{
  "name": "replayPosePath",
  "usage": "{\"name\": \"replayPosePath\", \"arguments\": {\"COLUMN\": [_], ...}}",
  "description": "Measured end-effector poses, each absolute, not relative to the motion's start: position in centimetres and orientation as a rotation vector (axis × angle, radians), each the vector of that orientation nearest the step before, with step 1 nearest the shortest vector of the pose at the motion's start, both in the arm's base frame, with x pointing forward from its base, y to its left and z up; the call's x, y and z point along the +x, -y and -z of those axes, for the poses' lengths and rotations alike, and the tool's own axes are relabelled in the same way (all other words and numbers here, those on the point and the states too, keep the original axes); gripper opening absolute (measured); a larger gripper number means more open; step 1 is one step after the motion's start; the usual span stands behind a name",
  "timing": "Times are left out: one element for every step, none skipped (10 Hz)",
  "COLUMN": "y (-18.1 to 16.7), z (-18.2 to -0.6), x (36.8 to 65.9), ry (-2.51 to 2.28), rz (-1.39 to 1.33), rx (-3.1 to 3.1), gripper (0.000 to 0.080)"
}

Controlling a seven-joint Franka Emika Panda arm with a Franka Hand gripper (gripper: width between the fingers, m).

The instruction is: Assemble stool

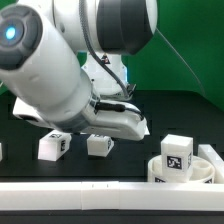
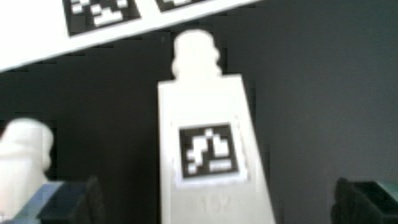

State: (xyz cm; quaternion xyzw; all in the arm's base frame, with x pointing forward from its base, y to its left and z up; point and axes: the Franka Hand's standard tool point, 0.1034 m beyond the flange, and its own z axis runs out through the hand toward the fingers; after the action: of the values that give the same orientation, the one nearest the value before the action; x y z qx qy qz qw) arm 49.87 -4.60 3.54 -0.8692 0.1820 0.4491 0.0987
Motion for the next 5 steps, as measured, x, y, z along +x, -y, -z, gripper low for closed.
{"name": "replayPosePath", "arguments": {"y": [4.9,5.0,4.9,4.5,4.1], "z": [-3.2,-2.9,-2.7,-2.2,-1.8], "x": [49.9,50.2,50.2,50.1,49.9], "ry": [-0.538,-0.541,-0.533,-0.518,-0.506], "rz": [-1.357,-1.341,-1.329,-1.319,-1.330], "rx": [-2.556,-2.566,-2.572,-2.577,-2.569], "gripper": [0.0649,0.0649,0.0649,0.0649,0.0649]}}
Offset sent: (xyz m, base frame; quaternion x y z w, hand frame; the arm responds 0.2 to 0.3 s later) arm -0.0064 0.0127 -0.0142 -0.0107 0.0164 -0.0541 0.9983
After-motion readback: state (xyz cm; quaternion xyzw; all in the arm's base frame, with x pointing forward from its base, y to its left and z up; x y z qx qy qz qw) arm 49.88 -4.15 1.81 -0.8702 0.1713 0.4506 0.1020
